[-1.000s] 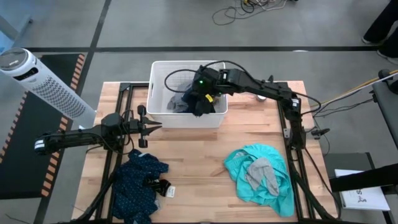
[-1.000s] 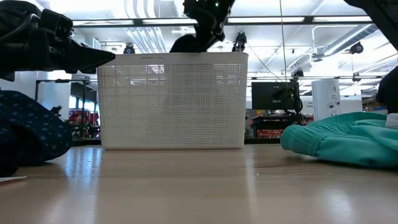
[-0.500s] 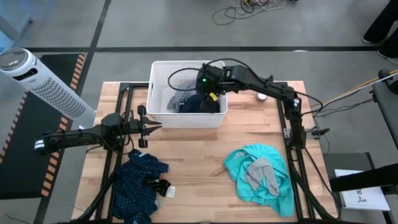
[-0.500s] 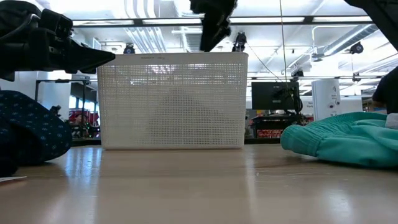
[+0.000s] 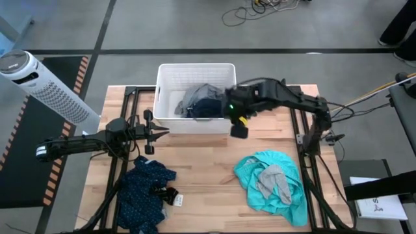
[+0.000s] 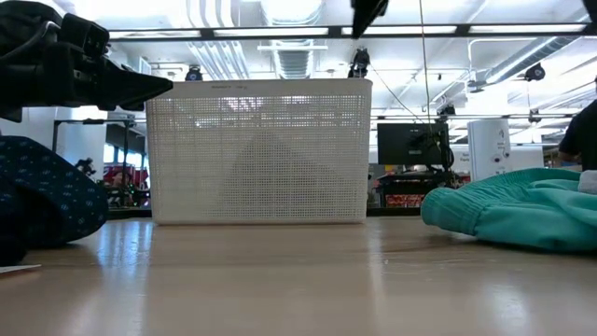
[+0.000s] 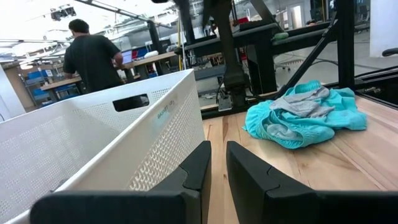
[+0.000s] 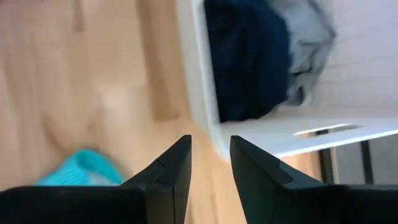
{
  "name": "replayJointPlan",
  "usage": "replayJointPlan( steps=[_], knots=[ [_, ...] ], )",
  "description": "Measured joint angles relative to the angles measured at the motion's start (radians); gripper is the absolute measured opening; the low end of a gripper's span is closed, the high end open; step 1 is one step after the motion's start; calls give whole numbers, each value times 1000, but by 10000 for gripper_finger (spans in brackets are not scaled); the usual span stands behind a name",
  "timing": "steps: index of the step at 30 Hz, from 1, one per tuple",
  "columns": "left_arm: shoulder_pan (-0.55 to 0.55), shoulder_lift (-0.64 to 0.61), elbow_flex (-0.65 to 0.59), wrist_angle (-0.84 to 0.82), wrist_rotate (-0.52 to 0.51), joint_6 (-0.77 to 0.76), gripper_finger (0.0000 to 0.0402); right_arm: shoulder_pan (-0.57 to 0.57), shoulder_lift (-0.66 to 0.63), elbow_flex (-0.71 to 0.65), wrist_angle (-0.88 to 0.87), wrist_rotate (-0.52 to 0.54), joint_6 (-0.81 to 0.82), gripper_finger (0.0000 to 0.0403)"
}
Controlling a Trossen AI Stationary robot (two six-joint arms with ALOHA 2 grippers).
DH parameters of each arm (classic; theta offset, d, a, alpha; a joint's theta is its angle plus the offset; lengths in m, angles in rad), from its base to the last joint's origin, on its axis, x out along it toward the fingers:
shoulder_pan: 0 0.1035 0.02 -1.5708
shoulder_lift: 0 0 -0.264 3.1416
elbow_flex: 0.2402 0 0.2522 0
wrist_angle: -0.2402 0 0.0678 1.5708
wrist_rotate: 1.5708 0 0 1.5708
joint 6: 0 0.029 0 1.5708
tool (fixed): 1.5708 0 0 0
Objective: Sort clothes
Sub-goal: Put the gray sock into the white laundry bin
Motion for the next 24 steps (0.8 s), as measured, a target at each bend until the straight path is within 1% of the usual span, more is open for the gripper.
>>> replayJointPlan(
  steps=[5, 12, 18, 24],
  knots=[
    [0, 0, 0, 0, 0, 0, 38, 89, -90, -150, -2, 0, 104, 113],
    [0, 0, 0, 0, 0, -4, 38, 207, -212, -430, 13, -19, 294, 158],
    [0, 0, 0, 0, 0, -4, 38, 278, -324, -704, 174, -147, 422, 187],
    [0, 0, 0, 0, 0, -4, 38, 331, -408, -954, 362, -253, 510, 199]
  ],
)
